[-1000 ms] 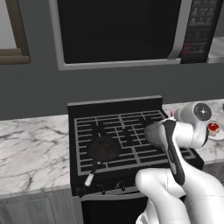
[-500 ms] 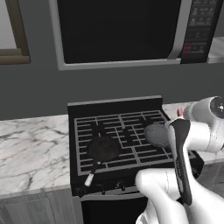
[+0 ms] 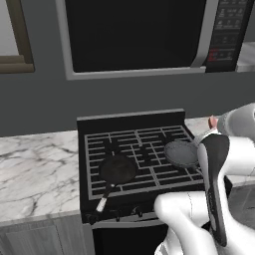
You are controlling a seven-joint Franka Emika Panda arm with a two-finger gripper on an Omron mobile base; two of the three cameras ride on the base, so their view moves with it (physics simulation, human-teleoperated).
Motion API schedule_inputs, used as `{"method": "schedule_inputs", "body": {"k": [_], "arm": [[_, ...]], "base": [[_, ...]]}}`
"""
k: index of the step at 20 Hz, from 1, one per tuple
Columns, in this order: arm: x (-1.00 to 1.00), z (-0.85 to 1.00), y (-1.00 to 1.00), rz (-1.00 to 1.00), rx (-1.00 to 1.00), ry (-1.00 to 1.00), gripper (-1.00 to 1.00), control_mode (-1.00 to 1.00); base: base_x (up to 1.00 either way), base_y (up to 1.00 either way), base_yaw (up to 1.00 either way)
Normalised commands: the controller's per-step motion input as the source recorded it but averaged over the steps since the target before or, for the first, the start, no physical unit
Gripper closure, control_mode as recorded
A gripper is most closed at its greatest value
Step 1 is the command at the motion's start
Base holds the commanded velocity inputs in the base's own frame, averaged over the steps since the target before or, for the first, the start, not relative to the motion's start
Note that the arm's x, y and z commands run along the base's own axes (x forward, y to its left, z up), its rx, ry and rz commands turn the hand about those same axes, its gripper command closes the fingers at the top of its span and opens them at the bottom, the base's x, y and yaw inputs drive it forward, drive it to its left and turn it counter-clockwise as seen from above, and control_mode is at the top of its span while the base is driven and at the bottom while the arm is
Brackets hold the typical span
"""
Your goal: Place one of the steaks on the plate and the other in the bowl. Then place the bowl in the fridge.
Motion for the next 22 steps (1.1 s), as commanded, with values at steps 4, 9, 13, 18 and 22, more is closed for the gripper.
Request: {"method": "schedule_inputs", "body": {"k": [4, 9, 13, 18, 22], "arm": [[-0.45, 0.57, 0.26, 0.00, 0.00, 0.00, 1.00, -1.00], [-0.26, 0.22, 0.16, 0.01, 0.00, 0.00, 1.00, 1.00], [0.00, 0.00, 0.00, 0.00, 0.00, 0.00, 1.00, 1.00], [0.00, 0.00, 0.00, 0.00, 0.00, 0.00, 1.00, 1.00], [0.00, 0.00, 0.00, 0.00, 0.00, 0.00, 1.00, 1.00]], "base": [[0.00, 0.00, 0.00], [-0.34, 0.00, 0.01], [-1.00, -0.20, 0.01], [-0.89, -0.76, 0.00], [-0.21, -1.00, 0.06]]}}
